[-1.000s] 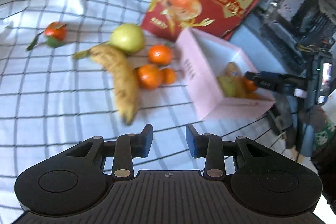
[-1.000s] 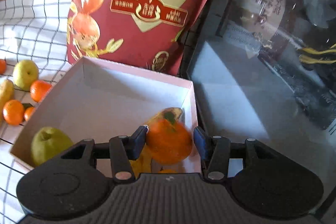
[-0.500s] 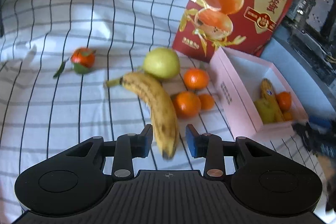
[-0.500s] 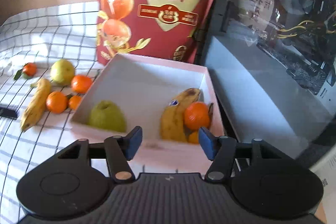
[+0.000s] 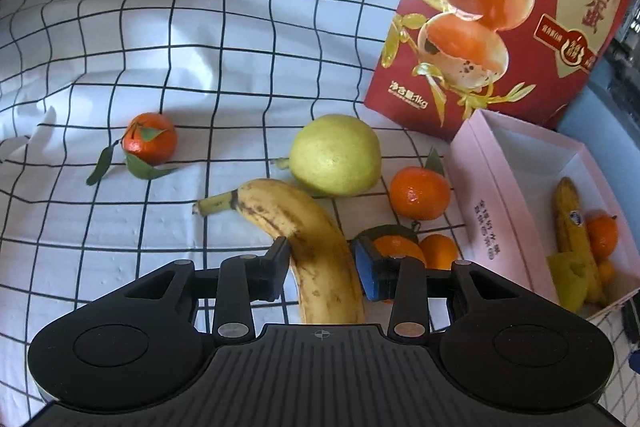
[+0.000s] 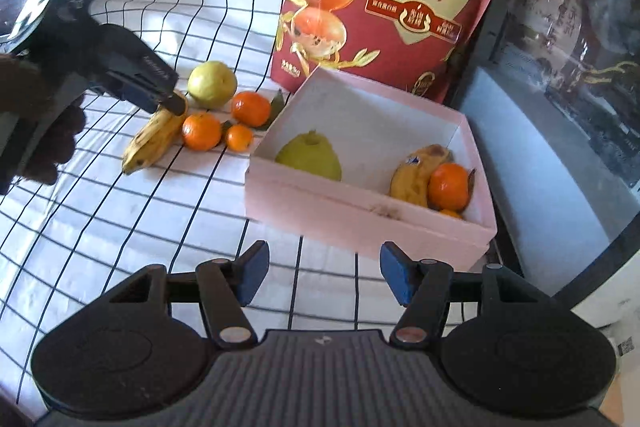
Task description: Organize fruits
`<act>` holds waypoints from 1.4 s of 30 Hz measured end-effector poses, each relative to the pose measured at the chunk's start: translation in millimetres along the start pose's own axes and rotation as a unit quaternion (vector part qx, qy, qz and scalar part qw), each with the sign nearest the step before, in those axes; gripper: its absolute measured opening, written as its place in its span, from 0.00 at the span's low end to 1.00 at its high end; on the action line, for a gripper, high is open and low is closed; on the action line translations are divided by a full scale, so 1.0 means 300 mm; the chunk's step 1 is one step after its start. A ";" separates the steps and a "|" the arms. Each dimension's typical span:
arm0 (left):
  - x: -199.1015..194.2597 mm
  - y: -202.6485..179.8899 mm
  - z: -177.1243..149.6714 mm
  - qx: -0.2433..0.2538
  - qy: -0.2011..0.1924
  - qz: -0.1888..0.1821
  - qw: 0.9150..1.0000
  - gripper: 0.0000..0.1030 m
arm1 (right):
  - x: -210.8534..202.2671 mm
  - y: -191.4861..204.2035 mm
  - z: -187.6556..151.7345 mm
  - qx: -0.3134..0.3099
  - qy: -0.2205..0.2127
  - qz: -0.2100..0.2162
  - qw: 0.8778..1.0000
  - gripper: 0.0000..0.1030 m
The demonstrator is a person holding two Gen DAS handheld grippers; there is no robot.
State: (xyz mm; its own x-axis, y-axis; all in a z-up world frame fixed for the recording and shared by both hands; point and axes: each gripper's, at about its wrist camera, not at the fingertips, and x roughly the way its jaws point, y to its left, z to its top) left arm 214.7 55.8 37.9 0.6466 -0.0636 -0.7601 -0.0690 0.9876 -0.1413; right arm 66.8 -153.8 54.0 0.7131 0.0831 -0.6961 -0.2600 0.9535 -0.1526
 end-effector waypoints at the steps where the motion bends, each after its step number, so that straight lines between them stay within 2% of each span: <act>1: 0.007 0.001 -0.001 0.001 0.002 0.003 1.000 0.41 | 0.003 -0.004 -0.005 0.002 0.003 0.000 1.000 0.60; 2: 0.016 0.002 -0.003 0.000 0.006 0.003 1.000 0.45 | 0.005 -0.009 -0.010 0.006 0.006 0.000 1.000 0.60; 5: 0.022 0.008 -0.005 -0.001 0.006 0.002 1.000 0.46 | 0.008 -0.015 -0.024 0.013 0.014 0.002 1.000 0.60; 9: 0.005 0.010 -0.009 -0.004 0.007 -0.003 1.000 0.41 | 0.010 -0.010 -0.029 0.015 0.017 0.006 1.000 0.60; 18: -0.070 0.050 -0.067 -0.012 0.005 -0.048 0.999 0.28 | 0.009 0.057 -0.005 -0.003 0.005 0.028 1.000 0.60; 24: -0.082 0.064 -0.080 -0.033 0.017 -0.057 0.998 0.28 | 0.005 0.119 0.009 -0.018 0.000 0.045 0.999 0.60; 29: -0.050 0.053 -0.040 -0.035 0.007 -0.037 0.999 0.29 | -0.011 0.148 0.007 -0.038 -0.004 0.050 0.998 0.60; 36: 0.039 0.031 0.053 -0.054 0.024 0.008 0.998 0.46 | -0.018 0.103 -0.030 -0.033 0.013 0.039 0.999 0.60; 39: 0.068 0.019 0.056 -0.043 0.033 0.026 0.998 0.49 | -0.016 0.076 -0.048 -0.023 0.022 0.029 0.999 0.61; 42: 0.084 0.020 0.048 -0.033 0.036 0.025 0.998 0.50 | -0.010 0.053 -0.062 -0.014 0.030 0.020 0.999 0.62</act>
State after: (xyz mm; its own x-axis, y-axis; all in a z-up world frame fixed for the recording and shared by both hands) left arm 241.5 62.2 27.0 0.5847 -0.0261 -0.8108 -0.1525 0.9781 -0.1414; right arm 48.5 -144.3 40.4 0.6619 0.1027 -0.7426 -0.3056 0.9415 -0.1422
